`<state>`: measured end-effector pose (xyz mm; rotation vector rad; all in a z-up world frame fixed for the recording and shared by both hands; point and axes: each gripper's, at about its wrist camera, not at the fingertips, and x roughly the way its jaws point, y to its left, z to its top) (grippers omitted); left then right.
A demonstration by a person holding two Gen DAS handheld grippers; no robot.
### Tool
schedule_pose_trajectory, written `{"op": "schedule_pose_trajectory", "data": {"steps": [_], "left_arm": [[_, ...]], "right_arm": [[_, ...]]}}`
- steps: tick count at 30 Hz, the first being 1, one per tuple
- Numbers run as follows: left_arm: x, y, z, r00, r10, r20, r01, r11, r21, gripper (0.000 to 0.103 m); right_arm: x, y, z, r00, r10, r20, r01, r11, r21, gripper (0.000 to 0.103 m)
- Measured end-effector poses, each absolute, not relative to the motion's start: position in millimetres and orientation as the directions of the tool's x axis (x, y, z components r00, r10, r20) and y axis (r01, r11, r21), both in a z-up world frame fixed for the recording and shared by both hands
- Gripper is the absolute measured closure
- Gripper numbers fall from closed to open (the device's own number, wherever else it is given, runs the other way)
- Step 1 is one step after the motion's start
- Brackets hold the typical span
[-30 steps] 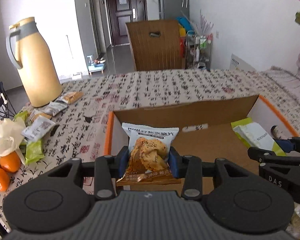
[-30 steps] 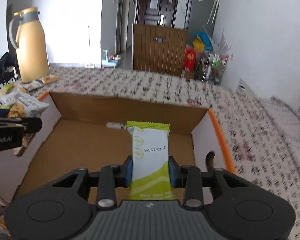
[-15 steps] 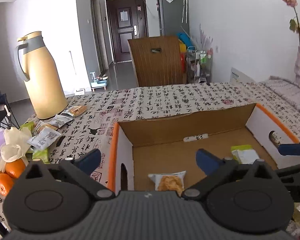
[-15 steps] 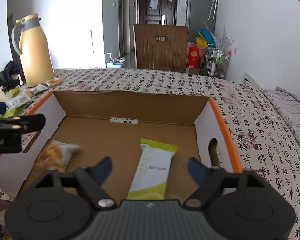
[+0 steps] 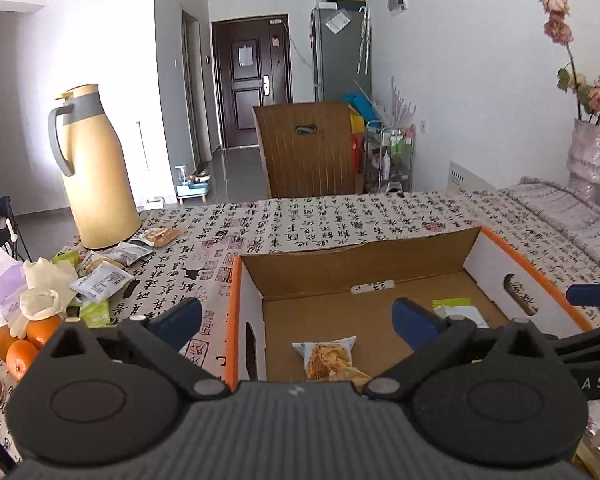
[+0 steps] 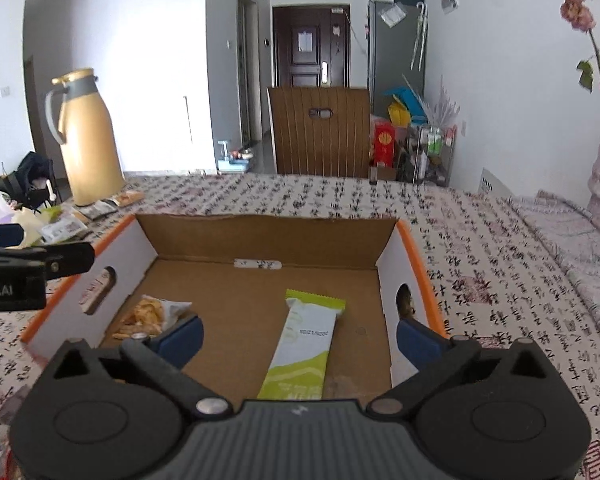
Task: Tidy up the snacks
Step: 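Return both tools to the pile and grasp the white printed packet with the right gripper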
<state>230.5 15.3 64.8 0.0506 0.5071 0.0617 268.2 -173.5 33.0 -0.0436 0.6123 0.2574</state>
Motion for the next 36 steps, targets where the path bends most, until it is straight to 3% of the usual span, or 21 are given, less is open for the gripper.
{"op": "schedule_pose_trajectory", "data": {"steps": [15, 36], "left_arm": [[138, 22, 73, 0.92, 0.038, -0.39, -0.038, 0.999, 0.008, 0.0], [57, 41, 27, 0.9, 0.006, -0.437, -0.047, 0.995, -0.083, 0.0]], "right_arm": [[181, -190, 47, 0.831, 0.282, -0.48, -0.302, 0.953, 0.037, 0.0], [90, -212, 20, 0.842, 0.275, -0.465, -0.279, 0.958, 0.061, 0.0]]}}
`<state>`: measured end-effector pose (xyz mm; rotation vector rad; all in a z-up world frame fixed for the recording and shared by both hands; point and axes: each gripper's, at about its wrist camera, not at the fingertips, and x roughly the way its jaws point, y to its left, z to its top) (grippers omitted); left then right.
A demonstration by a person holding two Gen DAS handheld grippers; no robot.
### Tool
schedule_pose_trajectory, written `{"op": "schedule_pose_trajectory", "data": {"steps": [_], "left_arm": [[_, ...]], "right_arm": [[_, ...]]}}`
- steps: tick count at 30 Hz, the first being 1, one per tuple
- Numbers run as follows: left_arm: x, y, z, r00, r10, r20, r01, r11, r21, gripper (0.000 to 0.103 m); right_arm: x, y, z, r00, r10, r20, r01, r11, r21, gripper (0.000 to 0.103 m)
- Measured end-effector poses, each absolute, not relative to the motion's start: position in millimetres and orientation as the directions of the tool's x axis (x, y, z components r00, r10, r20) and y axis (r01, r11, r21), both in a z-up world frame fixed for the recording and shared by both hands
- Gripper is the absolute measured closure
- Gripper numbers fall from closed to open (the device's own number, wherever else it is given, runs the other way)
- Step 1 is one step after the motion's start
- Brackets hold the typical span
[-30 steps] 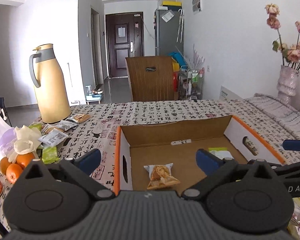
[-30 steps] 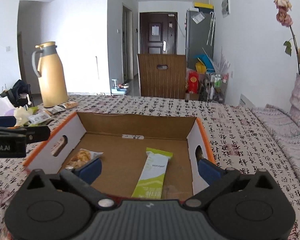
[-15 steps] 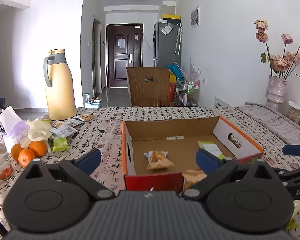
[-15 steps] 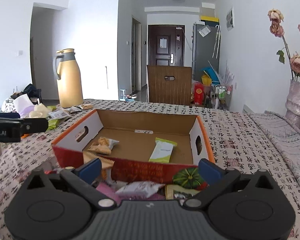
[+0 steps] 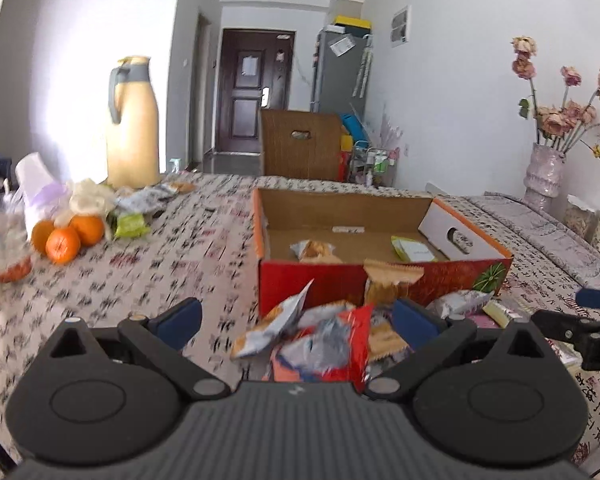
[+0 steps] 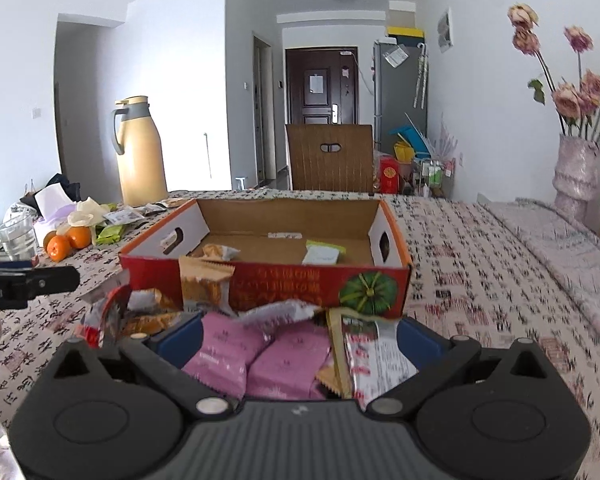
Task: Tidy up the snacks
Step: 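Return both tools to the pile and grasp the white printed packet with the right gripper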
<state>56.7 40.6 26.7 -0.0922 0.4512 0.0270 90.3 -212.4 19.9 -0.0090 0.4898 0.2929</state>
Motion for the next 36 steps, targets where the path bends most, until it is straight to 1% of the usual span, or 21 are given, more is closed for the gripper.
{"op": "schedule_pose_trajectory", "data": {"steps": [5, 8, 11, 15, 20, 24, 32, 34, 36], "left_arm": [[44, 45, 16, 0.892, 0.027, -0.451, -0.086, 0.99, -0.112, 0.0], [43, 47, 9, 0.879, 0.03, -0.476, -0.102, 0.987, -0.125, 0.0], [44, 44, 5, 0.87, 0.022, -0.493, -0.092, 0.989, -0.118, 0.0], [42, 42, 4, 0.874, 0.0, -0.485, -0.07, 0.989, -0.127, 0.0], [45, 39, 0, 0.867, -0.012, -0.498, -0.062, 0.989, -0.132, 0.0], [48, 35, -3, 0.862, -0.024, -0.506, -0.049, 0.99, -0.13, 0.0], [53, 29, -8, 0.851, -0.034, -0.525, -0.039, 0.991, -0.127, 0.0], [54, 29, -9, 0.847, -0.031, -0.53, -0.042, 0.991, -0.124, 0.0], [55, 26, -9, 0.846, -0.032, -0.532, -0.037, 0.992, -0.118, 0.0]], "right_arm": [[74, -214, 8, 0.833, 0.282, -0.476, -0.28, 0.957, 0.076, 0.0], [69, -216, 2, 0.828, 0.28, -0.485, -0.272, 0.958, 0.089, 0.0], [68, -218, -2, 0.828, 0.274, -0.489, -0.256, 0.961, 0.105, 0.0], [70, -218, -4, 0.827, 0.268, -0.494, -0.247, 0.963, 0.109, 0.0], [71, -218, -8, 0.826, 0.262, -0.499, -0.237, 0.965, 0.114, 0.0], [74, -221, -12, 0.828, 0.239, -0.507, -0.215, 0.971, 0.106, 0.0], [96, -233, -12, 0.851, 0.144, -0.505, -0.137, 0.989, 0.05, 0.0], [105, -235, -13, 0.844, 0.128, -0.521, -0.12, 0.992, 0.05, 0.004], [113, -236, -17, 0.836, 0.123, -0.535, -0.111, 0.992, 0.054, 0.01]]}}
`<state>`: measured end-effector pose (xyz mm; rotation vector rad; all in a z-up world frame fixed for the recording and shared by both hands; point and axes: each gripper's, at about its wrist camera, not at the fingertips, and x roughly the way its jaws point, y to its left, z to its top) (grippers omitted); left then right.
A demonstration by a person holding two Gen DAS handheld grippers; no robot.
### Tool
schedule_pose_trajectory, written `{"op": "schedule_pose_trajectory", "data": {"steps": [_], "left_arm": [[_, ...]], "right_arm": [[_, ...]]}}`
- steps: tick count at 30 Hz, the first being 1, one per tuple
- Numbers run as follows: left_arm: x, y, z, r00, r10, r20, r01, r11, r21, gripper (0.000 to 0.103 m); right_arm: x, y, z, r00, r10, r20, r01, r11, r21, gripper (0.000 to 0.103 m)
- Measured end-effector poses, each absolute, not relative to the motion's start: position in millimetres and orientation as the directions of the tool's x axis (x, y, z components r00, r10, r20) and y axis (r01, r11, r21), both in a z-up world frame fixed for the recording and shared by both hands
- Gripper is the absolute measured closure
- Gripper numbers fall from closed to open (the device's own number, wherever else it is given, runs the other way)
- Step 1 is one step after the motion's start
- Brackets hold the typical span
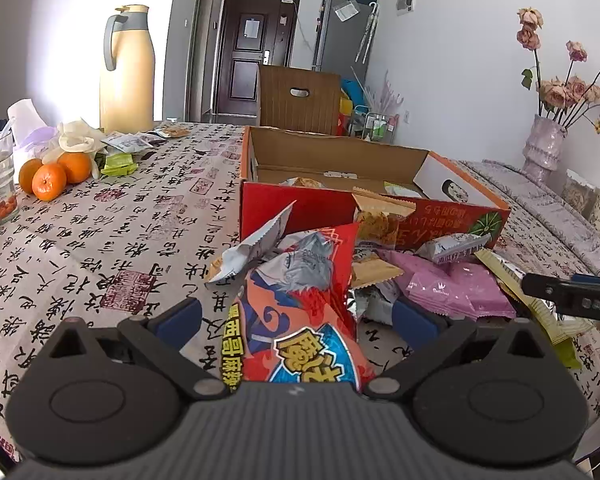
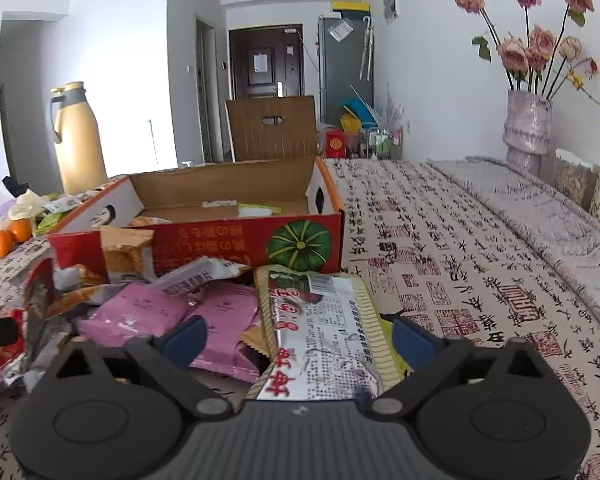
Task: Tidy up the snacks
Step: 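Return both tools to the pile and grasp the white printed packet with the right gripper, then grasp the red-blue chip bag with the left gripper while the right gripper lifts its packet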
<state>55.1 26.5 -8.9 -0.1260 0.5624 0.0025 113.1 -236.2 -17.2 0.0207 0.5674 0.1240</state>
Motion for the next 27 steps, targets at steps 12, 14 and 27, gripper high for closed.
{"op": "schedule_pose_trajectory", "data": {"steps": [12, 14, 27], "left_arm": [[57, 24, -13, 0.835, -0.041, -0.549, -0.029, 0.993, -0.118, 0.0], [58, 23, -13, 0.834, -0.043, -0.551, -0.029, 0.992, -0.12, 0.0], [54, 26, -14, 0.832, -0.041, -0.553, -0.037, 0.991, -0.128, 0.0]], "right_arm": [[144, -245, -35, 0.8, 0.093, -0.593, -0.076, 0.996, 0.054, 0.027], [142, -246, -35, 0.801, 0.098, -0.591, -0.082, 0.995, 0.054, 0.029], [132, -237, -33, 0.808, 0.123, -0.576, -0.14, 0.99, 0.016, 0.056]]}}
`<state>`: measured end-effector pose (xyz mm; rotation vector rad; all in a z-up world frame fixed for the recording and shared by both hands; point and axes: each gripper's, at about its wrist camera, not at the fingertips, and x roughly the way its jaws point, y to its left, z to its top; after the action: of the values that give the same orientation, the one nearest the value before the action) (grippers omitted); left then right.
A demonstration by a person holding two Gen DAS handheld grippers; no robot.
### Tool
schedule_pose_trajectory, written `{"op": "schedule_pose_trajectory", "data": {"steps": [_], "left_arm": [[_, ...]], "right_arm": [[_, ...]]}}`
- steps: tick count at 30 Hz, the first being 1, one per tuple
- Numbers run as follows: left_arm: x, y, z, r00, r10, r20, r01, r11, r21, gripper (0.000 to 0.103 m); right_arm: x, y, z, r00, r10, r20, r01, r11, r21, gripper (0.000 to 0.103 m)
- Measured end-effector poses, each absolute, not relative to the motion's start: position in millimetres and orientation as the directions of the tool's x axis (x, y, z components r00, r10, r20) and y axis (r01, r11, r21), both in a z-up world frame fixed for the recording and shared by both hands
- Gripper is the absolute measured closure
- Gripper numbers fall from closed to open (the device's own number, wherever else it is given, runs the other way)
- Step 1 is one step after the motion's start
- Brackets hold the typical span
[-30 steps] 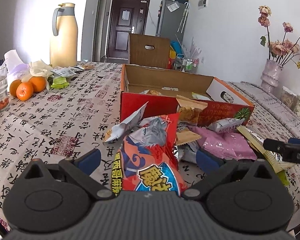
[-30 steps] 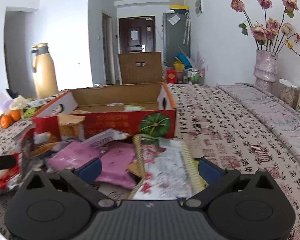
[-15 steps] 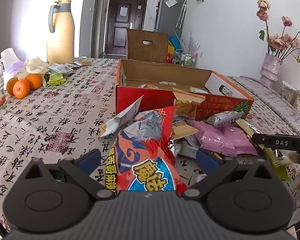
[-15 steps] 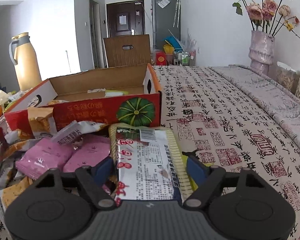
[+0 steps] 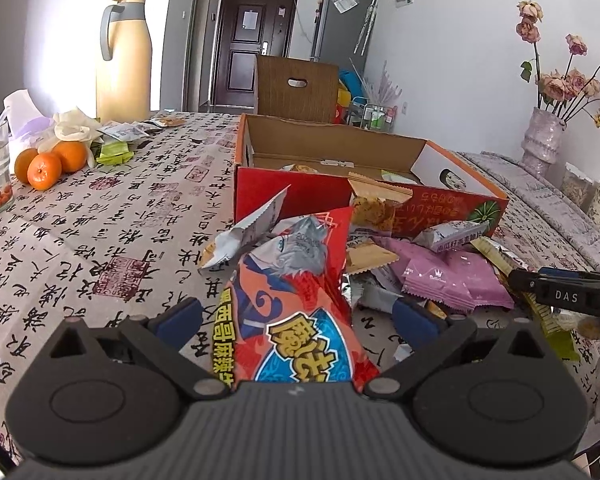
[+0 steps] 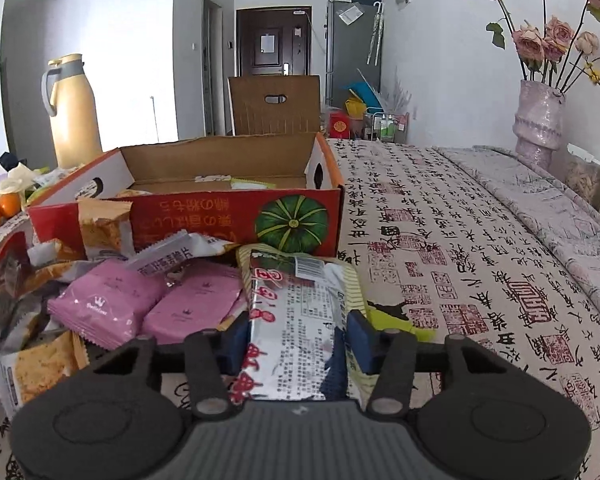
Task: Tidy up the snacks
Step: 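Grasp the red-blue chip bag with the left gripper while the right gripper lifts its packet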
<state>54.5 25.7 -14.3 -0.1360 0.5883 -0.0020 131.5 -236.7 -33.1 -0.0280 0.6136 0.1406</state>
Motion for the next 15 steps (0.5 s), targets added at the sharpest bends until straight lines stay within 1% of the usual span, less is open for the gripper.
{"op": "schedule_pose_trajectory", "data": {"steps": [3, 8, 12, 15], "left_arm": [[54, 27, -14, 0.833, -0.04, -0.551, -0.039, 0.991, -0.13, 0.0], [52, 29, -13, 0.834, -0.033, -0.55, -0.047, 0.99, -0.131, 0.0], [53, 33, -11, 0.833, -0.027, -0.553, -0.06, 0.989, -0.138, 0.0], [58, 36, -12, 0.822, -0.024, -0.57, -0.075, 0.986, -0.148, 0.0]], "right_arm": [[129, -238, -31, 0.81, 0.137, -0.57, -0.143, 0.989, 0.035, 0.06], [123, -242, -27, 0.819, 0.151, -0.553, -0.142, 0.988, 0.06, 0.063], [115, -246, -19, 0.84, 0.158, -0.519, -0.139, 0.987, 0.075, 0.077], [111, -246, -13, 0.849, 0.159, -0.503, -0.142, 0.987, 0.072, 0.08]]}}
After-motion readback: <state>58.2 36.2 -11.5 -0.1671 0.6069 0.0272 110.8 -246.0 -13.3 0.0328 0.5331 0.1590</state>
